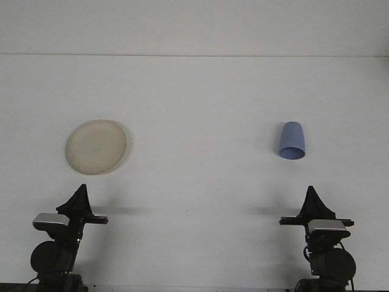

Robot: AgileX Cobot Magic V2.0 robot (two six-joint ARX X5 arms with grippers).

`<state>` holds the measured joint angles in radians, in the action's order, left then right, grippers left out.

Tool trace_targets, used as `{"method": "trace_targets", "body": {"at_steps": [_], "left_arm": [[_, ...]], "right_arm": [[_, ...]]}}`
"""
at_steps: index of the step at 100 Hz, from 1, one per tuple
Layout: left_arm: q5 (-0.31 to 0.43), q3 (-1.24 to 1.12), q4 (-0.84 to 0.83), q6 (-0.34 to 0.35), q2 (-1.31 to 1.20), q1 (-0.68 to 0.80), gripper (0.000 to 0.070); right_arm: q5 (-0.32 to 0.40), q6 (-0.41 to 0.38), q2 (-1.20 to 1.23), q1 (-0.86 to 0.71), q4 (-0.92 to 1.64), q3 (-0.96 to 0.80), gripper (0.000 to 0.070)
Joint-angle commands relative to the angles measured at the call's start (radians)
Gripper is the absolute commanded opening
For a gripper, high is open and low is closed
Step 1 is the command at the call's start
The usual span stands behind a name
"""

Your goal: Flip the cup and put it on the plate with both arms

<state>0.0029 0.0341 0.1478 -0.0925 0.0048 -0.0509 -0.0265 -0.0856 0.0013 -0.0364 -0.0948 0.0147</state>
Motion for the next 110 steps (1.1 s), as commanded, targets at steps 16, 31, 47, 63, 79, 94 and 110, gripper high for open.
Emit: {"method": "trace_targets", "body": {"at_steps": [16, 31, 47, 63, 79, 94, 110], "left_arm": [[0.001, -0.019, 0.011, 0.001, -0.002, -0.003, 0.0011], [0.001, -0.019, 0.010, 0.001, -0.002, -0.003, 0.0011], [0.002, -0.019, 0.011, 0.001, -0.002, -0.003, 0.0011], [0.002, -0.019, 0.011, 0.001, -0.002, -0.003, 0.0011], [0.002, -0.019, 0.011, 0.001, -0.002, -0.003, 0.0011], [0.002, -0.019, 0.011, 0.001, -0.002, -0.003, 0.0011], [0.001, -0.019, 0.011, 0.001, -0.002, -0.003, 0.0011]], "right_arm": [[0.000, 0.004, 0.000, 0.001, -0.024, -0.002, 0.0001], [0.000, 0.004, 0.000, 0.001, -0.041, 0.000, 0.0001], [0.001, 0.004, 0.000, 0.001, -0.038, 0.035, 0.0001], [0.000, 0.009, 0.001, 0.001, 0.014, 0.138, 0.0001], [0.001, 0.012, 0.043, 0.001, 0.192, 0.303, 0.0001], [0.000, 0.012, 0.141, 0.001, 0.432, 0.494, 0.0001], [0.000, 0.011, 0.271, 0.001, 0.671, 0.689, 0.0001]]}}
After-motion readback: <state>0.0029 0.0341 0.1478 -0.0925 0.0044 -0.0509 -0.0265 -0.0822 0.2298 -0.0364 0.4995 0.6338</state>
